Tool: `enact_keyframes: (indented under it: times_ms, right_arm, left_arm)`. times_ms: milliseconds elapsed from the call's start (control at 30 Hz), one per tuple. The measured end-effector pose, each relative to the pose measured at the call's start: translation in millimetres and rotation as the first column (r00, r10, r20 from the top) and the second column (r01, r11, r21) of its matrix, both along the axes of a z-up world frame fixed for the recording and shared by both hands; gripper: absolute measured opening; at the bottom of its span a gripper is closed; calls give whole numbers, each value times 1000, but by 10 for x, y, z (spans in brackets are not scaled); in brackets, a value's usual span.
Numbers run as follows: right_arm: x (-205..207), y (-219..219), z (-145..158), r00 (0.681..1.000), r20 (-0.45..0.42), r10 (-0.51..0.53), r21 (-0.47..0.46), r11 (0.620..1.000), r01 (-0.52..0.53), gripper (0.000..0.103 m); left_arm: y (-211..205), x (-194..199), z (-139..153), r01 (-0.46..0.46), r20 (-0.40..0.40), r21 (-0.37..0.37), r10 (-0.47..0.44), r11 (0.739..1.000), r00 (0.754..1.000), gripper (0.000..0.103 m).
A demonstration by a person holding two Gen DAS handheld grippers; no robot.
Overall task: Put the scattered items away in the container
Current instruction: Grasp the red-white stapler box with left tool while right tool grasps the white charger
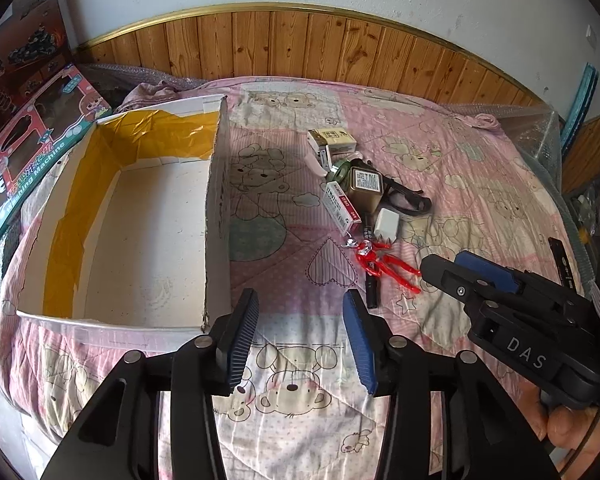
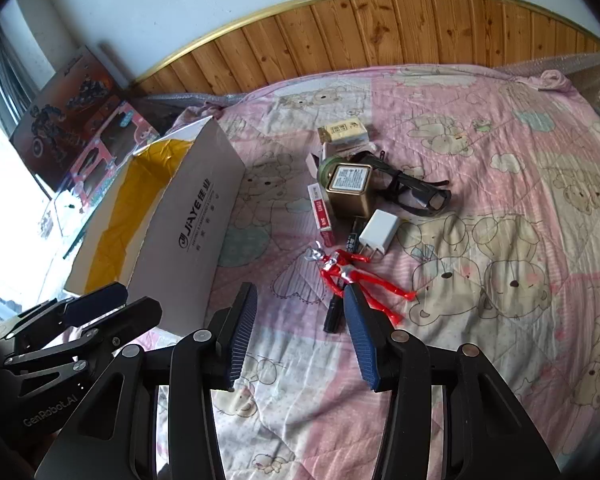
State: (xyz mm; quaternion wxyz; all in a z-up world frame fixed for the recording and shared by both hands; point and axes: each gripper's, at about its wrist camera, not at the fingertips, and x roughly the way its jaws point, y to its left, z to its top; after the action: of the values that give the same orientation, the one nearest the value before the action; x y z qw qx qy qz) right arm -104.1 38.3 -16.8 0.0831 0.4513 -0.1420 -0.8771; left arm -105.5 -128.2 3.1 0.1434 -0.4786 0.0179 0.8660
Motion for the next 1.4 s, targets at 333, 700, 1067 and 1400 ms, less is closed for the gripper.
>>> enact_keyframes:
  times_ms: [333, 700, 1067, 1400]
  right_arm:
    - [-184, 257, -230, 998, 57, -26, -57, 998, 29, 49]
    - [-553, 588, -558, 991, 121, -62, -103, 992, 75, 49]
    - [-1019, 549, -928, 984, 170, -46, -60, 997, 57, 49]
    - [-1239, 433, -1183, 983, 170, -66, -2, 998, 67, 49]
  left_arm:
    - [222, -239, -133, 18, 30, -18, -17, 1000, 999, 58]
    - [530, -704, -409, -1, 106, 57, -5, 998, 994, 62]
    - [825, -1389, -778, -19, 139, 71, 9, 997, 990, 62]
    - [840, -1733, -1360, -48, 242, 63, 32, 997, 970, 42]
